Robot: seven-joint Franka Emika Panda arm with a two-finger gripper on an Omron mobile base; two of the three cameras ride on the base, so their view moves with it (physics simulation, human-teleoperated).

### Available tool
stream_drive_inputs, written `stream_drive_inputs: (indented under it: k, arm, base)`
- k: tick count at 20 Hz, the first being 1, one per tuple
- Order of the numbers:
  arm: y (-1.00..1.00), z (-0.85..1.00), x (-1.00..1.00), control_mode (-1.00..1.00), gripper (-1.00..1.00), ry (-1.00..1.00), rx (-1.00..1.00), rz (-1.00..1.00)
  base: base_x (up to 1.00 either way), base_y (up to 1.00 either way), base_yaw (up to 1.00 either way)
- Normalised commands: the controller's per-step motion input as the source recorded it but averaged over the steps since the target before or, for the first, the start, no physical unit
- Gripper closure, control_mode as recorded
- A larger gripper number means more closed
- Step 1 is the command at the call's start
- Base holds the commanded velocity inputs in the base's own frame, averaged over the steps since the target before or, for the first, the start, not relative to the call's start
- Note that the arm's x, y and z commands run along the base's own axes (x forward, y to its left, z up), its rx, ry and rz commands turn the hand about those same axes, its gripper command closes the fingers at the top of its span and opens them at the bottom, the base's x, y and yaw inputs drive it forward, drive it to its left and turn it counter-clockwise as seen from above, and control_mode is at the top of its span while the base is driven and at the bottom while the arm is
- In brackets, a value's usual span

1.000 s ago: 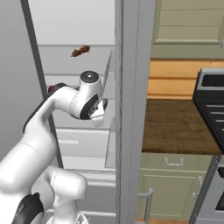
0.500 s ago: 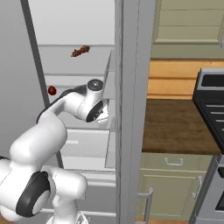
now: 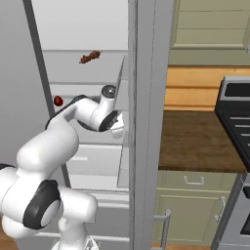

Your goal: Pick the chicken drumstick and mushroom from their plates and place them in the bowl. Then put the bowl in the fridge.

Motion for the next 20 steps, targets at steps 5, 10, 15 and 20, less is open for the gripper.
stream_drive_inputs:
  k: [5, 10, 15, 20]
  arm:
    - [0.01, 0.11, -0.3, -1.0, -1.0, -0.19, 0.0, 0.0]
    - [0.03, 0.56, -0.75, -1.0, -1.0, -0.13, -0.01, 0.0]
    - [0.34, 0.7, -0.92, -1.0, -1.0, 0.0, -0.06, 0.0]
    - [0.25, 0.69, -0.84, -1.0, -1.0, -0.04, -0.1, 0.01]
  base:
    - [0.0, 0.0, 0.0]
    - [0.0, 0.0, 0.0]
    - [0.0, 0.0, 0.0]
    - [0.0, 0.0, 0.0]
